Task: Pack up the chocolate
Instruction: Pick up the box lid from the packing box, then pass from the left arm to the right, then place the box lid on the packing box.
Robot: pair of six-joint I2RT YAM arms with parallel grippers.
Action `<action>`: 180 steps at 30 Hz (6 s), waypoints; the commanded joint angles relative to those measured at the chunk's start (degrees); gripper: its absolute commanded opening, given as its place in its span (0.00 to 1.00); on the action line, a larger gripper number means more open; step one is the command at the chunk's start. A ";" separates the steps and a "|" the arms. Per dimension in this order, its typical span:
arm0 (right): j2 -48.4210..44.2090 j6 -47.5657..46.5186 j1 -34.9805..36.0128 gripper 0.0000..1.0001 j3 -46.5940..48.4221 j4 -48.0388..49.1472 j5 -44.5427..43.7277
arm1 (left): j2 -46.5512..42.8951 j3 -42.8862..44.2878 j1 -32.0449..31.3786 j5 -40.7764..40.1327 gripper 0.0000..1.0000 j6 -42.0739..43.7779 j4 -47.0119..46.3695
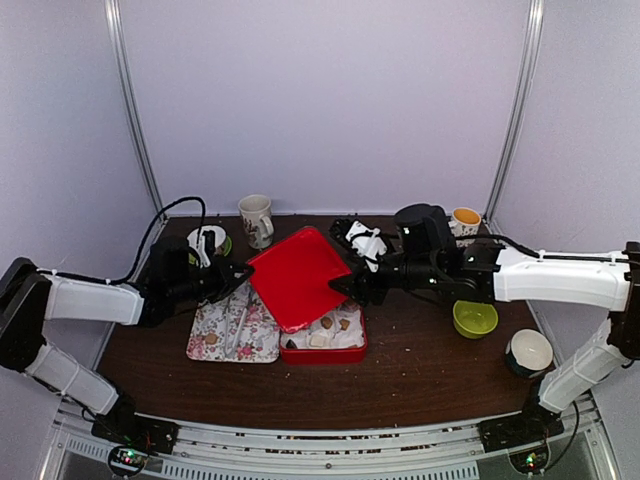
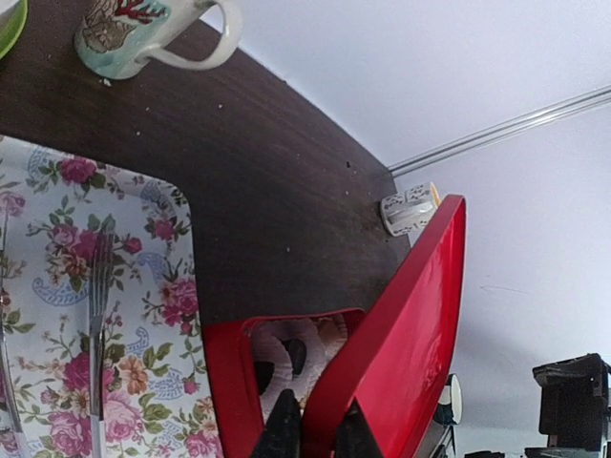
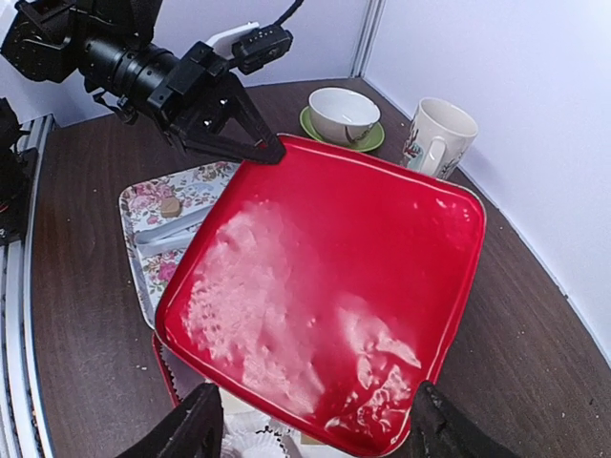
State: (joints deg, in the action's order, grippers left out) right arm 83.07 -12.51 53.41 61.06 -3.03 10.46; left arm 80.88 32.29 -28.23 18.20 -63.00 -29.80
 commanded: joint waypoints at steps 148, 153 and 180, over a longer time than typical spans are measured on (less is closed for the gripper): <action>23.11 63.38 -19.54 0.07 -11.26 35.82 47.67 | 9.57 18.60 -4.23 13.77 0.82 25.94 33.66; 23.56 64.08 -20.37 0.11 -11.73 37.25 47.78 | 10.91 17.70 -4.25 15.13 0.82 24.41 30.74; 20.62 49.28 -22.51 0.40 -9.20 16.04 43.07 | 11.54 19.09 -7.63 16.21 0.41 21.28 35.96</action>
State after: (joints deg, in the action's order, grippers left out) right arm 105.71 42.04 31.42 50.52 20.56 56.42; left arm 95.15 50.96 -34.54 34.68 -41.08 5.21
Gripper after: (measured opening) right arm 0.392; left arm 0.412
